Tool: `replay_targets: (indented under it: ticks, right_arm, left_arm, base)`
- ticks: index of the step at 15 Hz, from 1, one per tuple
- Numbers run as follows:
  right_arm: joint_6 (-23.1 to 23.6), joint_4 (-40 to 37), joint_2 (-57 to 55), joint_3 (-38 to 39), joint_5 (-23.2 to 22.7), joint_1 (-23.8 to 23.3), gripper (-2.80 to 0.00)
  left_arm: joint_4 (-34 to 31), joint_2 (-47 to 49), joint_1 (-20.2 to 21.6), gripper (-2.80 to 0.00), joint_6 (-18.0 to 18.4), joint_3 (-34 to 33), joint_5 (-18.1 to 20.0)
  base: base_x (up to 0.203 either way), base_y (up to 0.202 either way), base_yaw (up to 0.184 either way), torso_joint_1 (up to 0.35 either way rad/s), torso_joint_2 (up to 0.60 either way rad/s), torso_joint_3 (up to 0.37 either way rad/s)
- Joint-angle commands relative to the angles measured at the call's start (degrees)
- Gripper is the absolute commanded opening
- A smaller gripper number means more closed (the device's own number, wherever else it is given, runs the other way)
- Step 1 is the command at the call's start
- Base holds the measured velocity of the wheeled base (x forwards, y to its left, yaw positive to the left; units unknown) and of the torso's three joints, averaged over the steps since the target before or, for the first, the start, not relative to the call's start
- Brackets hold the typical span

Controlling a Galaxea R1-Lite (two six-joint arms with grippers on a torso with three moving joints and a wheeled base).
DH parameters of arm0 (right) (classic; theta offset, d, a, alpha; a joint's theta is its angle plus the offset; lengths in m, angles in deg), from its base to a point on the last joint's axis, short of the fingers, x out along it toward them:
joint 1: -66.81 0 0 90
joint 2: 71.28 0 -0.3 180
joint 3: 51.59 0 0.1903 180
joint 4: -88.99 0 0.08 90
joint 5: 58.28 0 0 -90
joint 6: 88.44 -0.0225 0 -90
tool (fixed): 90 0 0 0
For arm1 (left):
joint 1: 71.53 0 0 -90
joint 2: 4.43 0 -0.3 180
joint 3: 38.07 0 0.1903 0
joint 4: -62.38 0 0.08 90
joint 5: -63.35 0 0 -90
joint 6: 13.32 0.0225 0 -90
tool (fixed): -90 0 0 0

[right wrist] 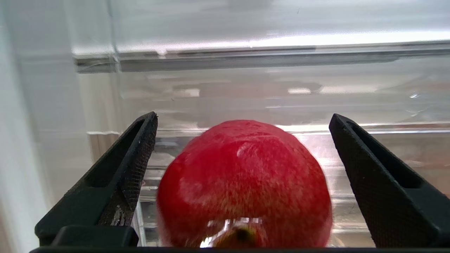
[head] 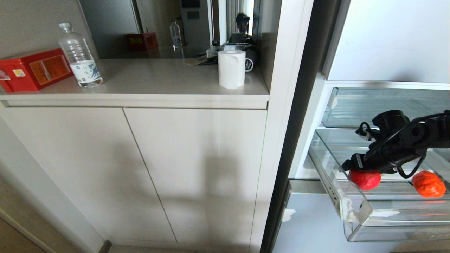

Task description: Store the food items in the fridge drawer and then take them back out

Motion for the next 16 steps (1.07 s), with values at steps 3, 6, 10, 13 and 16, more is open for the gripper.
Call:
replay_targets:
  ticks: [3,6,10,13,16]
  right_arm:
    - [-0.2,0.0,-0.5,0.4,-0.1,0.0,-2.80]
    - [-0.6,0.0,1.1,1.5,-0.1,-0.1,-2.80]
    - [-0.6,0.0,6.1,4.4,-0.1,-0.1,-2.80]
    - [-0.6,0.0,12.8,8.4,0.0,-0.1,-2.80]
    - [-0.6,0.3,21.8,15.7,0.0,-0.1,-2.80]
  left_arm:
    - [0.0,-0.1,0.0,-2.80,0.0,0.0,0.0]
    - [0.0,-0.1,0.0,-2.80,0.0,0.0,0.0]
    - [0.0,-0.1,0.0,-2.80,0.0,0.0,0.0]
    - [0.0,-0.1,0.0,-2.80,0.0,0.0,0.0]
    - [0.0,-0.1,0.0,-2.80,0.0,0.0,0.0]
  base:
    - [0.000,0.000,0.000,0.000,0.00,0.000]
    - [0.000,0.000,0.000,0.000,0.00,0.000]
    - [0.000,0.000,0.000,0.000,0.00,0.000]
    - [0.000,0.000,0.000,0.000,0.00,0.000]
    - [0.000,0.000,0.000,0.000,0.00,0.000]
